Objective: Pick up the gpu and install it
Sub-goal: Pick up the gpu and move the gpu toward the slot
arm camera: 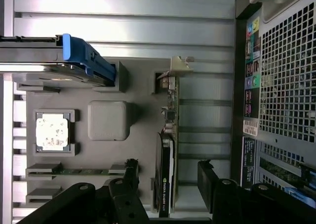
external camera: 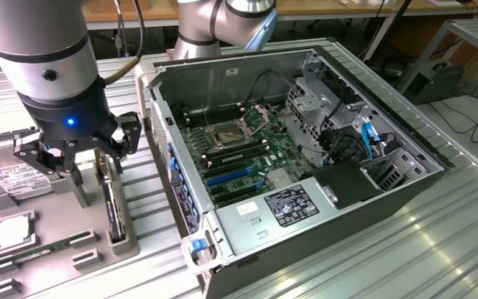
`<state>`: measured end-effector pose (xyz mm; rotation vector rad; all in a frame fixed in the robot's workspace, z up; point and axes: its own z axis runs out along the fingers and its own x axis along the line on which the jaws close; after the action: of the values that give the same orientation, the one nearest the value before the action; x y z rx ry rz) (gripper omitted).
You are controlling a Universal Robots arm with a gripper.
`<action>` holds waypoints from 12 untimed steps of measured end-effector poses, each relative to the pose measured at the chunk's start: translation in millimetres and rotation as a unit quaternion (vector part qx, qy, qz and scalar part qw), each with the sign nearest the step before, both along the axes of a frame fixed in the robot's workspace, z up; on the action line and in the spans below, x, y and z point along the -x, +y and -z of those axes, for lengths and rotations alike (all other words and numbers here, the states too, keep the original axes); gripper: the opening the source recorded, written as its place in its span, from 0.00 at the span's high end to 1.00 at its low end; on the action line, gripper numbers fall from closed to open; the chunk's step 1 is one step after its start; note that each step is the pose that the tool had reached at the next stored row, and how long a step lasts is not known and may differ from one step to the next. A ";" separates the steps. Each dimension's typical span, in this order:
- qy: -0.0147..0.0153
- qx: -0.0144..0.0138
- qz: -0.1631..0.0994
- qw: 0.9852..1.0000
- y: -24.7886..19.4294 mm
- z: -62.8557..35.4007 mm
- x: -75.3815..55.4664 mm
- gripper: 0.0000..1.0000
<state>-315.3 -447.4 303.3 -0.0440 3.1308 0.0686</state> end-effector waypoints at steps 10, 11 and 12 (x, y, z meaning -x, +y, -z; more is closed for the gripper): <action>0.000 0.000 0.000 1.000 -0.8 10.0 -0.1 0.40; 0.000 0.001 0.000 1.000 -0.8 11.8 -0.1 0.40; 0.000 0.001 0.000 1.000 -0.9 14.2 0.0 0.40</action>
<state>-315.3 -448.3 289.1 -0.0444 3.1310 0.0656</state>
